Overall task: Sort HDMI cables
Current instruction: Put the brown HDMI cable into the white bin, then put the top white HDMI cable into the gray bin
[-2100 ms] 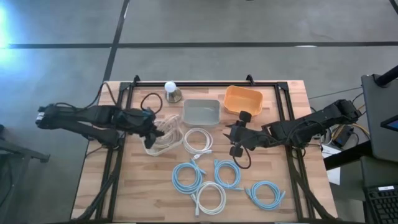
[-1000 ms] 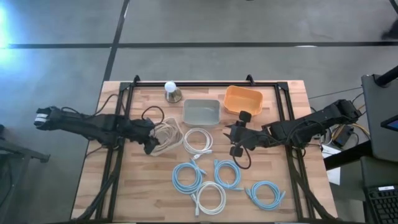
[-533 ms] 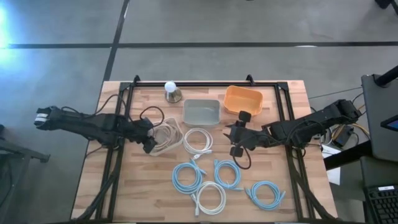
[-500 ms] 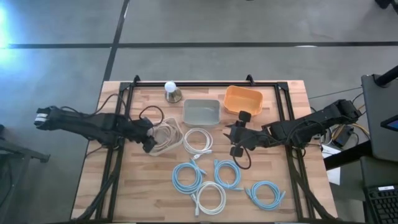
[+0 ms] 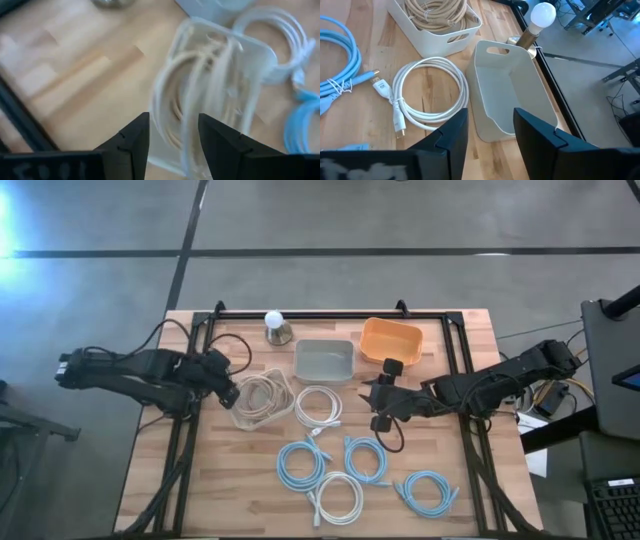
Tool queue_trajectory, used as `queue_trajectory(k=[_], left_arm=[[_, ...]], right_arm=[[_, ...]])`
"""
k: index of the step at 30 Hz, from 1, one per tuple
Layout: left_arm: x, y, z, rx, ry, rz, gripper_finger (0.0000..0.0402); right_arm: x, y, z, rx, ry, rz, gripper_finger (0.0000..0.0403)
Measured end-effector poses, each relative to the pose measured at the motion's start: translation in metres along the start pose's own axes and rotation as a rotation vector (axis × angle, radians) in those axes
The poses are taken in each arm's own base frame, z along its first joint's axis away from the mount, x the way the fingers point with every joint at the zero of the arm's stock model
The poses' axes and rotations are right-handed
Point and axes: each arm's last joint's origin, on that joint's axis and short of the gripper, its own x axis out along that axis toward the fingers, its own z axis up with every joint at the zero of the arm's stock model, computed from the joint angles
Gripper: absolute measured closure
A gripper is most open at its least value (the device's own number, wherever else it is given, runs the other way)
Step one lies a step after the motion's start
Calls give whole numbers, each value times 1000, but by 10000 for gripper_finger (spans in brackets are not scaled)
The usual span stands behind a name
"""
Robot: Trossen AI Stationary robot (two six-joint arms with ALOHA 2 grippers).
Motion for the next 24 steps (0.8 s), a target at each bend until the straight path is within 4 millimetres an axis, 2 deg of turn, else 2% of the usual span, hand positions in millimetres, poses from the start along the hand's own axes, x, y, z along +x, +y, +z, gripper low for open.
queue_trajectory(k=[5, 14, 21, 24], left_arm=[[3, -4, 8, 34, -136, 75, 241], [12, -33, 29, 194, -271, 28, 241], [11, -57, 48, 293, -400, -80, 241], [17, -61, 48, 316, -389, -87, 241]], right_arm=[[0, 0, 0, 1, 0, 0, 246], [3, 3, 1, 25, -7, 5, 245], [39, 28, -2, -80, 2, 33, 215], [59, 38, 0, -76, 37, 131, 200]])
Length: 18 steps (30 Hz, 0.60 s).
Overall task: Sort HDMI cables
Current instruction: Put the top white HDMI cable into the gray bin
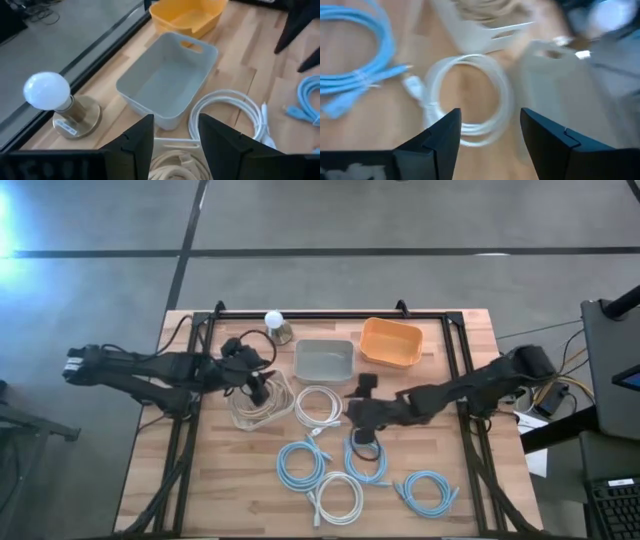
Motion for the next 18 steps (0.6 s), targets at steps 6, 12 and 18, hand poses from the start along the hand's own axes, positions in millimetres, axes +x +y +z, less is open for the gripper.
queue_trajectory(k=[6, 12, 18], left_arm=[[14, -7, -5, 34, 54, 20, 241], [23, -12, -8, 54, 91, 26, 241], [24, -14, -9, 22, 100, 6, 241]], right_arm=[[37, 11, 14, 39, 48, 210, 187], [69, 25, 17, -22, 134, 296, 188], [106, 29, 11, -40, 283, 279, 188]])
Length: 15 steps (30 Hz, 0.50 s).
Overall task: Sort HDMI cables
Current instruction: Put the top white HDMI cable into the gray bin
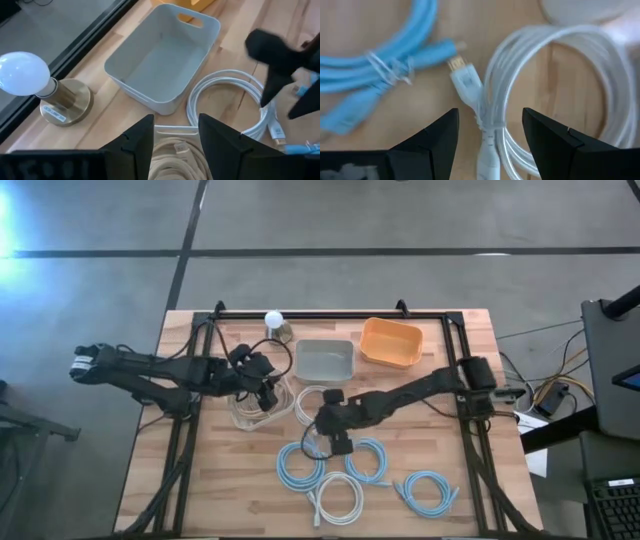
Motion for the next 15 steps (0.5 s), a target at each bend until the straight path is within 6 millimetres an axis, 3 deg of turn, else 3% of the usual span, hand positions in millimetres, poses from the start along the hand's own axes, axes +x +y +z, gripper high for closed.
queue_trajectory(k=[4, 9, 15], left_arm=[[-1, 0, 0, 4, -2, -3, 241], [-1, 0, 0, 7, -3, -3, 241], [-1, 0, 0, 8, -5, 0, 241]], right_arm=[[21, -4, 0, 17, 84, -25, 188], [29, -6, 3, -6, 109, -102, 194], [23, -7, 3, -15, 117, -75, 267]])
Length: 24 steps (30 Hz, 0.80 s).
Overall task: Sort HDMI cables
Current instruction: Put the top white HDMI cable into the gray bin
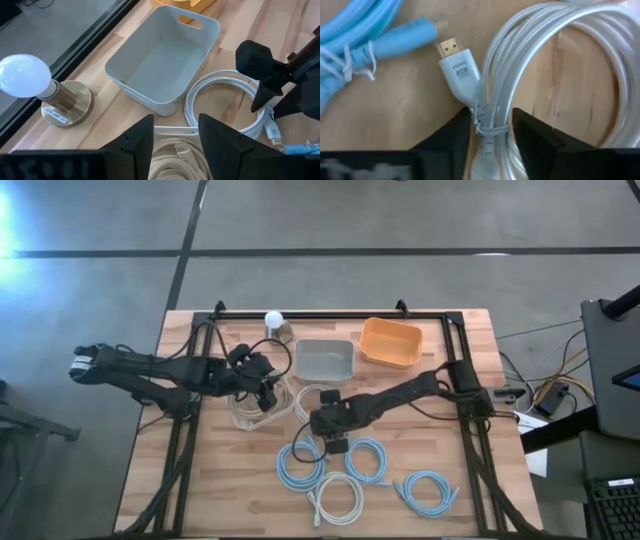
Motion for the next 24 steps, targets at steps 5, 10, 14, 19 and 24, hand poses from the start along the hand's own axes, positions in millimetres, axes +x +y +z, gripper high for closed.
queue_trajectory(k=[5, 10, 14, 19, 24], left_arm=[[0, 0, 0, 1, 1, 2, 241], [0, 0, -1, -15, 0, 5, 241], [1, 0, -1, -22, 0, 9, 241], [3, 0, -4, -20, 6, 12, 241], [3, 0, -3, -23, 1, 10, 241]], right_arm=[[-10, -4, -2, -10, 33, 35, 350], [-37, -7, 3, 22, 51, 56, 356], [-69, -11, 8, 59, -5, 55, 356], [-112, -22, 12, 92, -118, -32, 348], [-129, -46, 13, 128, -171, -320, 344]])
